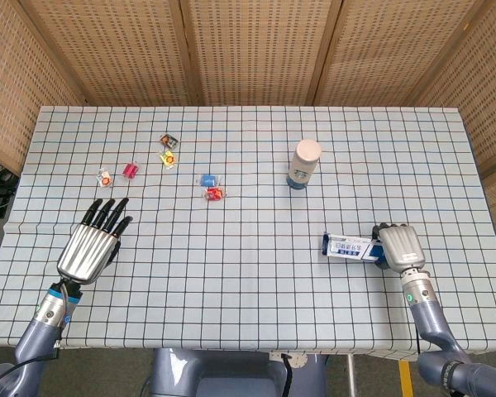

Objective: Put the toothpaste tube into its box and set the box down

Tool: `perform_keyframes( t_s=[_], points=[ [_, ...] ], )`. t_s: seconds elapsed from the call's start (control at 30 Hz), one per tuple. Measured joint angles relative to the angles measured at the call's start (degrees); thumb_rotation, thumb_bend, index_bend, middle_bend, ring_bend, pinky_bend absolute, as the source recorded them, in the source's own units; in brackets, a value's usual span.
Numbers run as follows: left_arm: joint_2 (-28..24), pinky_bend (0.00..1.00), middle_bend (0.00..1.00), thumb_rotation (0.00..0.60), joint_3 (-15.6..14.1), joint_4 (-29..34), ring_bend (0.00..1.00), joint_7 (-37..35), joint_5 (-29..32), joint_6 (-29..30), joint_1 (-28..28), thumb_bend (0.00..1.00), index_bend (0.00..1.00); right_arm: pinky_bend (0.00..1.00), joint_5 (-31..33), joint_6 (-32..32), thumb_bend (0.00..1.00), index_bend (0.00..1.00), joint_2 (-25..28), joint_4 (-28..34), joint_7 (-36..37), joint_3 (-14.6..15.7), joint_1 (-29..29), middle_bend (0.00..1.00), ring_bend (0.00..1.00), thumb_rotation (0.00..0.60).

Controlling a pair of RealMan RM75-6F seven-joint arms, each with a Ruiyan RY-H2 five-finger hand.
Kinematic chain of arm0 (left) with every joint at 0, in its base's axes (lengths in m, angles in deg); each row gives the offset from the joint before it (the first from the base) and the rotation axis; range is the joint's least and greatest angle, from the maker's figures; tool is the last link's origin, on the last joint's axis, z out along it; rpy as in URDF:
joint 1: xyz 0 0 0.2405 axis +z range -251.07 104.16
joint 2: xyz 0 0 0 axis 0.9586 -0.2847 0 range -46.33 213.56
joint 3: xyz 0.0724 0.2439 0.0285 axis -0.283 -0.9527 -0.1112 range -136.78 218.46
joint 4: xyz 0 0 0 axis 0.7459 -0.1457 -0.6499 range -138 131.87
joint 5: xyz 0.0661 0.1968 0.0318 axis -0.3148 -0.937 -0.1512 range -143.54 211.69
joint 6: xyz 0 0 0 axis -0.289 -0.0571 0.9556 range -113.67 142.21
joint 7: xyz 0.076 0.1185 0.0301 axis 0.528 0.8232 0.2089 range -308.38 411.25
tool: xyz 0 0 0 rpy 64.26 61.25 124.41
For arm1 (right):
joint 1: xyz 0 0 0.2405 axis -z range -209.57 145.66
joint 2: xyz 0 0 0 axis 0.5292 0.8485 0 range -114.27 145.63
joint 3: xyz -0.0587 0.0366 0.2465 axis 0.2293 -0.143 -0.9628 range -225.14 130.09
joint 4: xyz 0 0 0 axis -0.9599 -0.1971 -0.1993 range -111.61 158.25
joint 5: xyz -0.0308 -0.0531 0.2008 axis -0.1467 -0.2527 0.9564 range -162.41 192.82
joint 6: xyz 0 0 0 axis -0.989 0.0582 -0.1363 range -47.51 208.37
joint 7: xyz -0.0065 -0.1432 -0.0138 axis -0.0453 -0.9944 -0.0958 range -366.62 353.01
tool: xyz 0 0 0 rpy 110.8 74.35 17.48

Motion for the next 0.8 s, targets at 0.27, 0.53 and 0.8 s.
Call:
perform_keyframes(
  t_s=[0.27, 0.53, 0.8],
  points=[
    [0.7, 0.13, 0.10, 0.600, 0.5, -2.3, 0.13, -3.6, -1.0, 0.5, 3.0, 0.44, 0.27, 0.10, 2.8, 1.6, 0.22, 0.25, -1.2, 0.2, -4.9, 0.4, 1.0, 0.03, 0.02, 0.600],
    [0.9, 0.00, 0.00, 0.600, 1.1, -3.2, 0.01, -7.3, -2.1, 2.4, 6.1, 0.42, 0.15, 0.00, 4.3, -0.3, 0.20, 0.01, -0.4, 3.3, -8.2, 0.2, 2.4, 0.00, 0.00, 0.600],
    [0.1, 0.00, 0.00, 0.600, 1.0, -2.6, 0.00, -14.1, -2.8, 5.3, 10.7, 0.35, 0.05, 0.00, -2.5, -9.0, 0.20, 0.00, 1.8, 8.3, -5.7, 0.9, 5.6, 0.00, 0.00, 0.600]
  ],
)
